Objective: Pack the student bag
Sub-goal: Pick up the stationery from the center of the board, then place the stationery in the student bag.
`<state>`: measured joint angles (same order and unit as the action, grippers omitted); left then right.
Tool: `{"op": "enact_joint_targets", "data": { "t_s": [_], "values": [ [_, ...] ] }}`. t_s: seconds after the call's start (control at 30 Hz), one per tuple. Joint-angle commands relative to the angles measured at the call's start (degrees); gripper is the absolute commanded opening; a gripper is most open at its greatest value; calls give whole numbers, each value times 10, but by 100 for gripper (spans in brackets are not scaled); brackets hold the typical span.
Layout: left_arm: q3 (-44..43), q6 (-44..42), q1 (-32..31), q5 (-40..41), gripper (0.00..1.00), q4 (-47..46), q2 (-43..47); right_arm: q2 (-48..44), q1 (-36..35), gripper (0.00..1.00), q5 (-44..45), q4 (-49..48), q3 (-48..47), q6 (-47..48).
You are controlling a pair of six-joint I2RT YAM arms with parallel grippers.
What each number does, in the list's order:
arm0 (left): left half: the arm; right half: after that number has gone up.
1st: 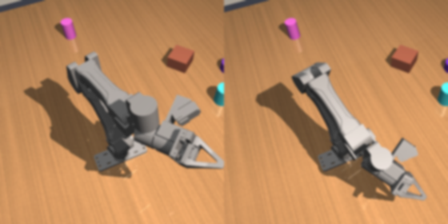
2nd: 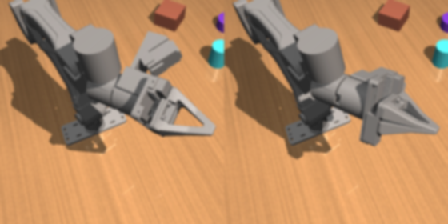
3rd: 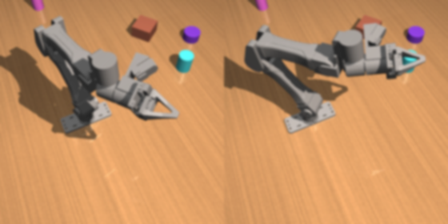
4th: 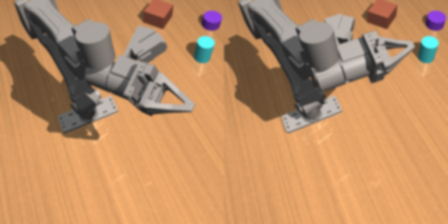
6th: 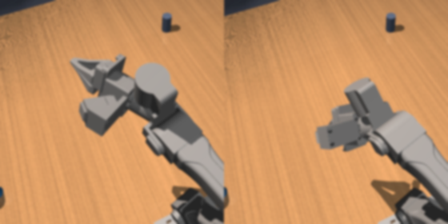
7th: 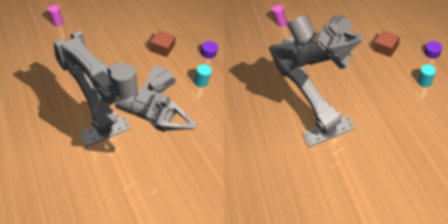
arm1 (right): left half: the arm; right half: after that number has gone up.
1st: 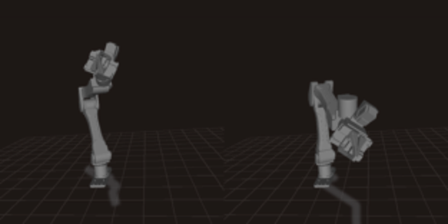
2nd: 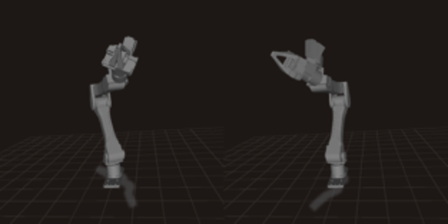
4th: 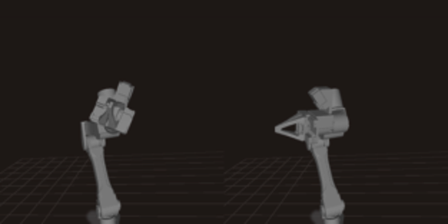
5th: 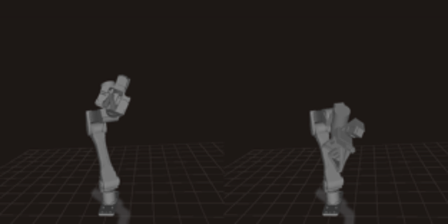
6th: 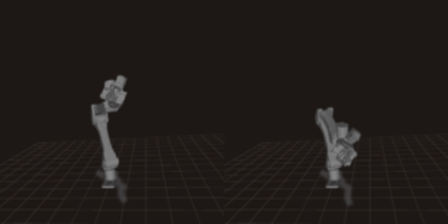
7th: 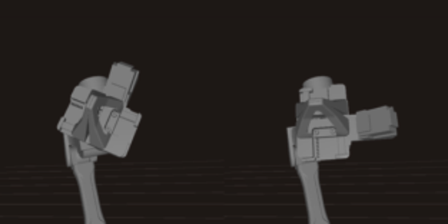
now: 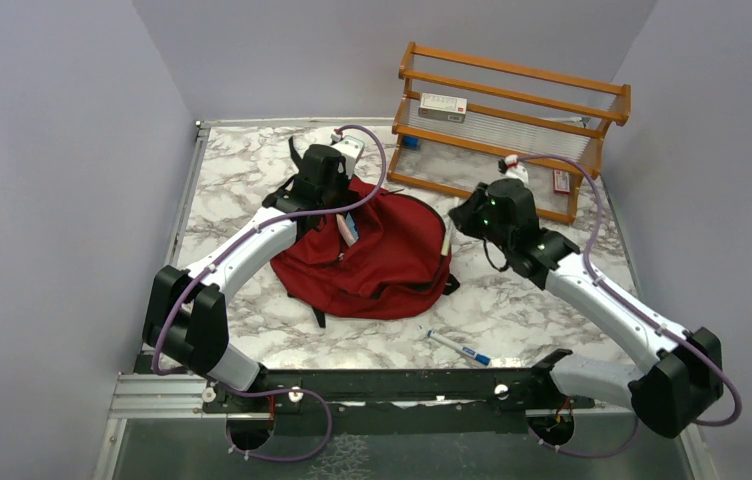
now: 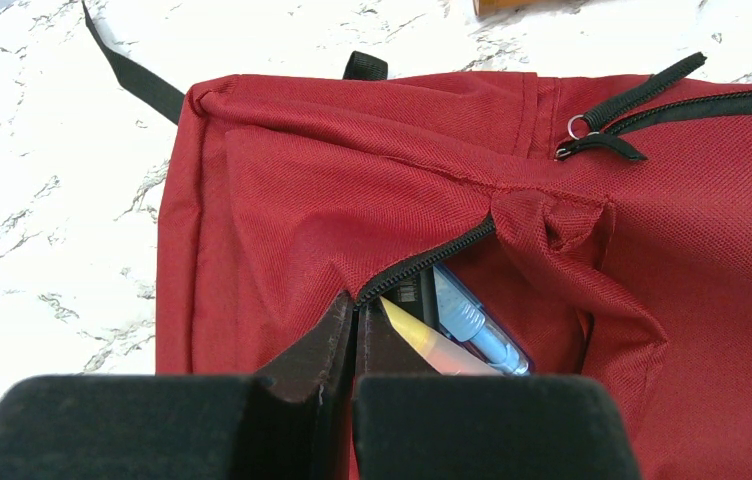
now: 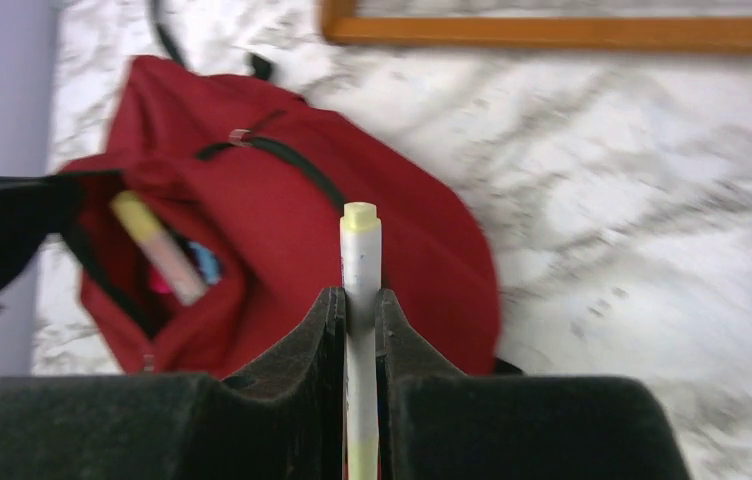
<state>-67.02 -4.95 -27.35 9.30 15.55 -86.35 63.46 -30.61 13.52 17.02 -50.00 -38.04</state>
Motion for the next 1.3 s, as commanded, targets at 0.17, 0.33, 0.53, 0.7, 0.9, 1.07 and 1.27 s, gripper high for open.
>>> {"op": "enact_joint_targets", "data": {
  "t_s": [0.17,0.33,0.53,0.7,0.9,1.07,1.27],
  "values": [
    [-11,-1,7,8,0,-3,21,142,-110,0,-48,-317,-42,26],
    [-8,1,7,2,0,-7,17,223,-140,0,-56,-409,-70,35],
    [-9,0,9,5,0,-6,20,290,-156,1,-57,-468,-102,47],
    [-8,0,10,7,0,-7,18,335,-160,0,-57,-509,-117,58],
    [-9,1,12,4,0,-6,14,380,-162,1,-52,-562,-122,65],
    [-11,1,13,1,0,-5,14,406,-166,1,-50,-569,-133,75],
    [-11,0,15,1,0,-5,12,435,-173,1,-44,-559,-140,83]
  ]
}}
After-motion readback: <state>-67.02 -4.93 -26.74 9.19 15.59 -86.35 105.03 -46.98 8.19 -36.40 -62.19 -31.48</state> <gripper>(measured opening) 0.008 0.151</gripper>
